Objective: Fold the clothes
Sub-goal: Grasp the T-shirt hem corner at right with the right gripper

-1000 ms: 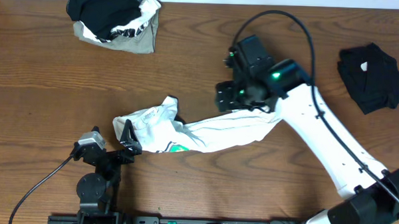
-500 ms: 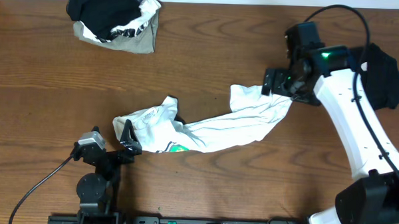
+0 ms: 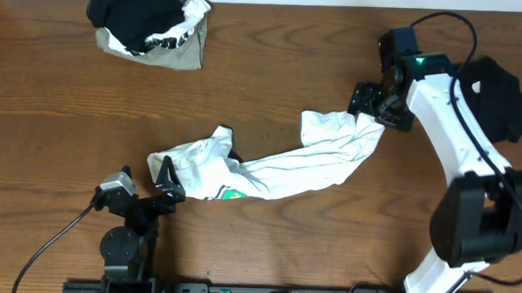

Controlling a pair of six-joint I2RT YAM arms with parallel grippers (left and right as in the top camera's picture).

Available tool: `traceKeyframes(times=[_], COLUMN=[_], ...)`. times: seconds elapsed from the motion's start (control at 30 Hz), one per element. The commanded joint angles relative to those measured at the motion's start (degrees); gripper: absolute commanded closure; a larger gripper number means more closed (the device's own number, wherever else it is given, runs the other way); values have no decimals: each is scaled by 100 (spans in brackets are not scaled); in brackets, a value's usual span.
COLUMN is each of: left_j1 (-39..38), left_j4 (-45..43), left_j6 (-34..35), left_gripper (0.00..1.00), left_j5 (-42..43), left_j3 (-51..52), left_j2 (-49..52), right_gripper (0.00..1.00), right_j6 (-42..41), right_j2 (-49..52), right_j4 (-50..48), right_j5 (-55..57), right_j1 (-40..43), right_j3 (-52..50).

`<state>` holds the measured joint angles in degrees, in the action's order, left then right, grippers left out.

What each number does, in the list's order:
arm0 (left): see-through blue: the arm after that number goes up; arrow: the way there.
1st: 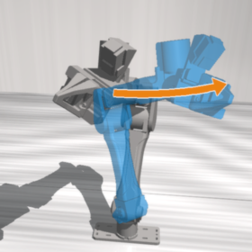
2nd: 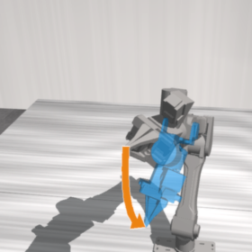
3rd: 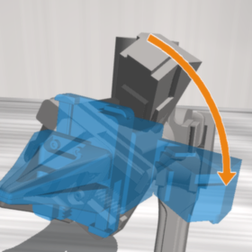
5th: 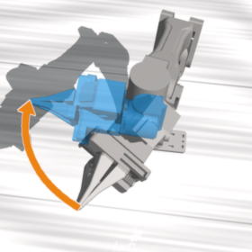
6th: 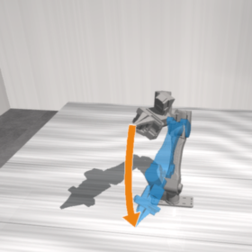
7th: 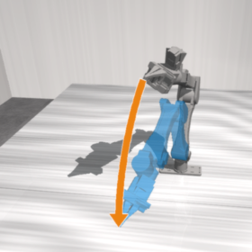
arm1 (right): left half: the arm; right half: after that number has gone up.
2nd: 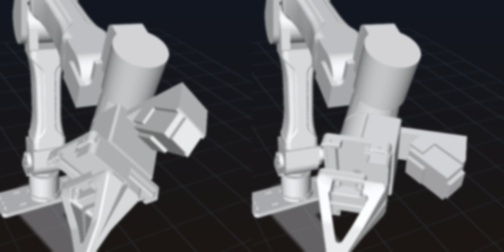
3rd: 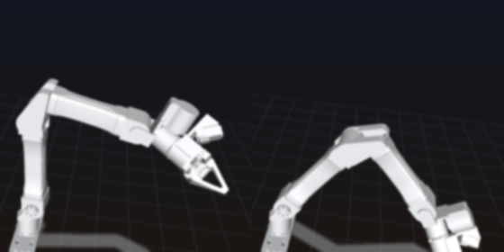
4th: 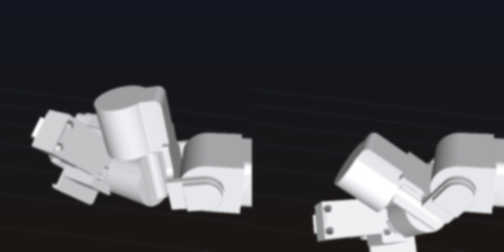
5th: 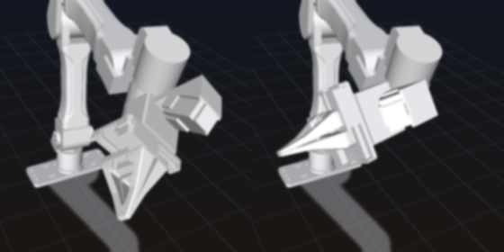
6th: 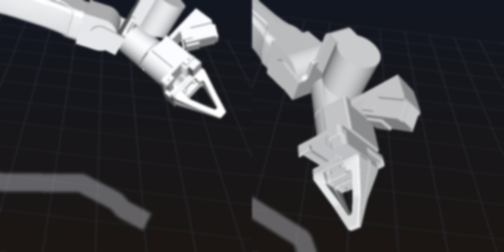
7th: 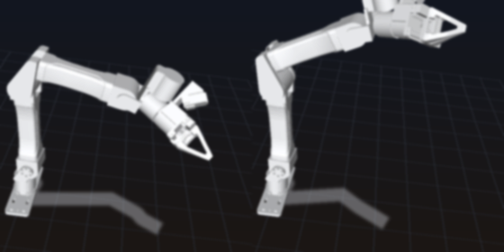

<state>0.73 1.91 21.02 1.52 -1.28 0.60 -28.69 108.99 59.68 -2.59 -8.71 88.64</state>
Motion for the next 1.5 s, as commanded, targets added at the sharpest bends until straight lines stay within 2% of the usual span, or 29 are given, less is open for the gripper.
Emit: traceKeyframes(times=[0.0,0.37,0.57,0.8,1.13,1.2,1.47], left_j1=[20,20,20,20,20,20,20], left_j4=[208,142,142,142,140,140,140], left_j6=[76,76,76,76,76,74,76], left_gripper=[2,2,2,2,2,2,2], left_j5=[107,693,691,684,684,684,688], left_j3=[105,101,101,101,101,101,101], left_j2=[-22,275,374,518,557,557,557], right_gripper=[15,15,26,25,31,37,82], right_j6=[-138,-820,-1019,-1215,-1244,-1244,-1266], right_j2=[280,881,931,938,938,938,1032], right_j4=[-101,-61,-136,-133,-483,-485,-529], right_j5=[-437,-407,-354,-245,-238,-236,-234], right_j1=[94,164,203,216,199,199,131], right_j3=[-44,-44,-44,-151,-363,-365,-369])
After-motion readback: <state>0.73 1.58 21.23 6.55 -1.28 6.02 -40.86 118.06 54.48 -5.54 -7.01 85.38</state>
